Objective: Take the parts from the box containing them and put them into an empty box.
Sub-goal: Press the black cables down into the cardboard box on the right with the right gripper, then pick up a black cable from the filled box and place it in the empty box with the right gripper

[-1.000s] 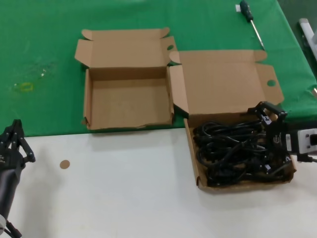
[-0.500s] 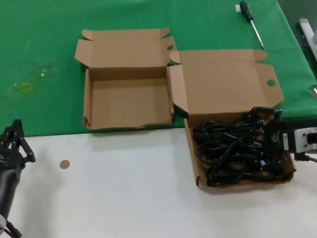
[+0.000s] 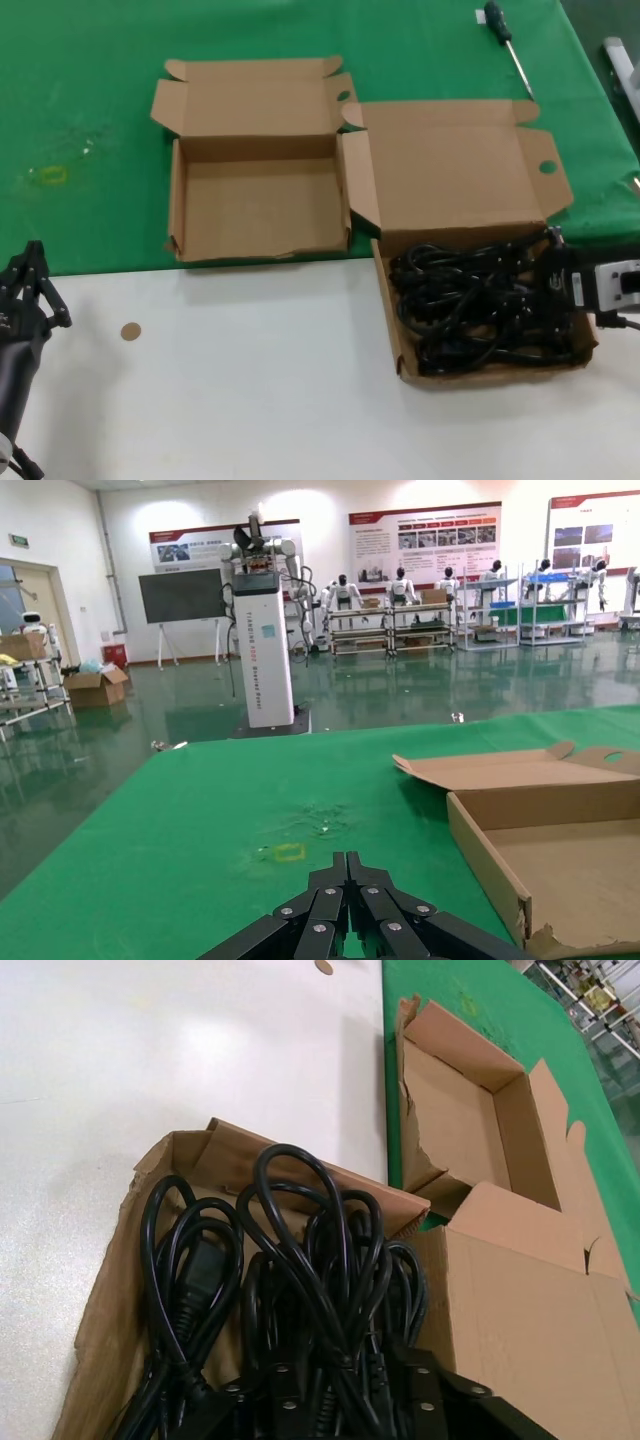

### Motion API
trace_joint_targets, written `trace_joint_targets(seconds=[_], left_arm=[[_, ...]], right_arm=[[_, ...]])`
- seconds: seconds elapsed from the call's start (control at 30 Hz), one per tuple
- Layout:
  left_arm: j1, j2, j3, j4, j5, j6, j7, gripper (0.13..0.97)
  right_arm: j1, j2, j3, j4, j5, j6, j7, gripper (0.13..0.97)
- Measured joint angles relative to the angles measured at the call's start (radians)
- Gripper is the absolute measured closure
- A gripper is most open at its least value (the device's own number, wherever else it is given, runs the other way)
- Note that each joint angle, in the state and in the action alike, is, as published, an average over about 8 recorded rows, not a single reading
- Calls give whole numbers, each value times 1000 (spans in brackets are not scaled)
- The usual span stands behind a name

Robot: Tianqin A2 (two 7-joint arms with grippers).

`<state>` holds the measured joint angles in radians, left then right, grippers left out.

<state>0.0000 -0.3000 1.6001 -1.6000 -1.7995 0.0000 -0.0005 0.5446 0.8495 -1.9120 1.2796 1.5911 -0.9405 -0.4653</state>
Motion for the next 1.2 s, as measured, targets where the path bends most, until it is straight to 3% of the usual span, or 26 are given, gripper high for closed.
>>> trace_joint_targets(seconds=[0.17, 0.3, 0.57, 0.87, 1.2], left_arm=[[0, 0, 0, 0, 0, 0, 0, 945], [0, 0, 0, 0, 0, 0, 0, 945], [0, 0, 0, 0, 0, 0, 0, 945], [0, 0, 0, 0, 0, 0, 0, 945], [0, 0, 0, 0, 0, 0, 0, 945]], right_arm=[[-2, 3, 2, 7, 0, -2, 7, 793], [-5, 9, 5, 15, 1, -4, 14, 793], [-15, 41, 13, 48, 13, -32, 41, 880], [36, 65, 24, 69, 43, -96, 98, 883], [193, -20, -12, 33, 16, -121, 163, 885]])
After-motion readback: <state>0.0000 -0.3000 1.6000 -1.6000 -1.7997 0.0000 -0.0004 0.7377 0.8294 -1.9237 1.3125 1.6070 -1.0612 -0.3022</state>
